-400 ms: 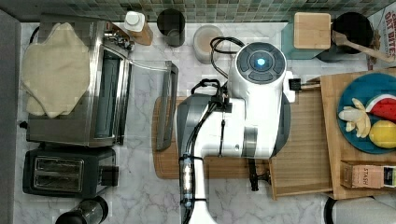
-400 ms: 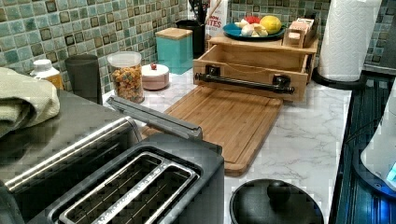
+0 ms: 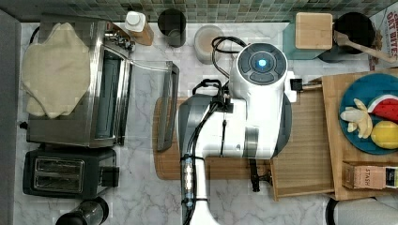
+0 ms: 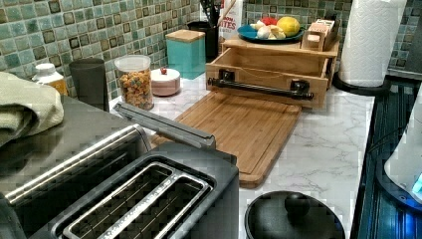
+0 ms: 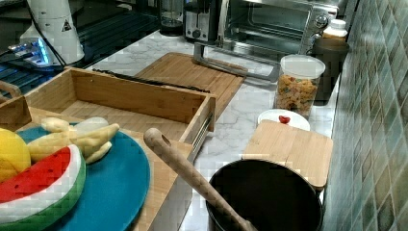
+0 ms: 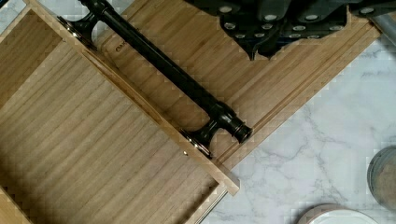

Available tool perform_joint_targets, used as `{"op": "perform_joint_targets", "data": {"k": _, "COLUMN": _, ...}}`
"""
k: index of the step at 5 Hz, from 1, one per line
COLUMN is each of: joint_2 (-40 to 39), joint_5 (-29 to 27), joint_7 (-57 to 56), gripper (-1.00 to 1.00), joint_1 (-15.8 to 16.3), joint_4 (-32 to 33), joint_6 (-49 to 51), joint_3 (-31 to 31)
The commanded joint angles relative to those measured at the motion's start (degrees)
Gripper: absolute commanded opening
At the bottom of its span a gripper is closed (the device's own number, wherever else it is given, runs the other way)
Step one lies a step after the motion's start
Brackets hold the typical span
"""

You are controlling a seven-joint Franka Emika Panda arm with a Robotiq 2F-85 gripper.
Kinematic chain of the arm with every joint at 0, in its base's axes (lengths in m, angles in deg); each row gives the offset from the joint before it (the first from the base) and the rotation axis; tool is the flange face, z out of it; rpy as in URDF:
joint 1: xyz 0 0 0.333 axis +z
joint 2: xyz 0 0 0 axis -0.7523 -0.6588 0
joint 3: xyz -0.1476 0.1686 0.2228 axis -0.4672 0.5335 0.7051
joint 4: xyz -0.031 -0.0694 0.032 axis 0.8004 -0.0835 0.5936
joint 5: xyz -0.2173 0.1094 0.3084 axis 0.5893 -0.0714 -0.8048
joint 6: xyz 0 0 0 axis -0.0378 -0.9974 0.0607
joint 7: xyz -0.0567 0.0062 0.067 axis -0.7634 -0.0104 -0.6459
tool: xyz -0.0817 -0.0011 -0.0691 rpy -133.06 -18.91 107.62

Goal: Close the drawer.

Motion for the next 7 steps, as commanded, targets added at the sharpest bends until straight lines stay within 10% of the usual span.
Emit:
{"op": "perform_joint_targets", "data": {"k": 1, "joint_2": 5.7, "joint_5": 1.0, "joint_7": -7.5, "gripper": -1.0, "joint_1": 0.0, "joint_4": 10.4, "joint_6": -7.0, "joint_3": 0.3}}
{"op": "perform_joint_targets", "data": {"k": 2, "joint_2": 9.0, "joint_5": -0.6, "joint_7": -14.8, "gripper": -1.0, "joint_1": -3.3, "joint_4": 16.2, "joint_6": -11.6, "joint_3": 5.0}}
{"op": "perform_joint_targets", "data": {"k": 3, "joint_2": 12.7, "joint_5": 0.8, "joint_7": -19.4, "gripper": -1.0, "joint_1": 1.0, "joint_4": 23.1, "joint_6": -17.0, "joint_3": 2.6}}
{"op": "perform_joint_targets", "data": {"k": 7, "joint_2": 11.0, "joint_5": -0.2, "joint_7": -40.7, "gripper": -1.0, "joint_1": 1.3, "joint_4": 32.9, "joint_6": -27.2, "joint_3": 1.8}}
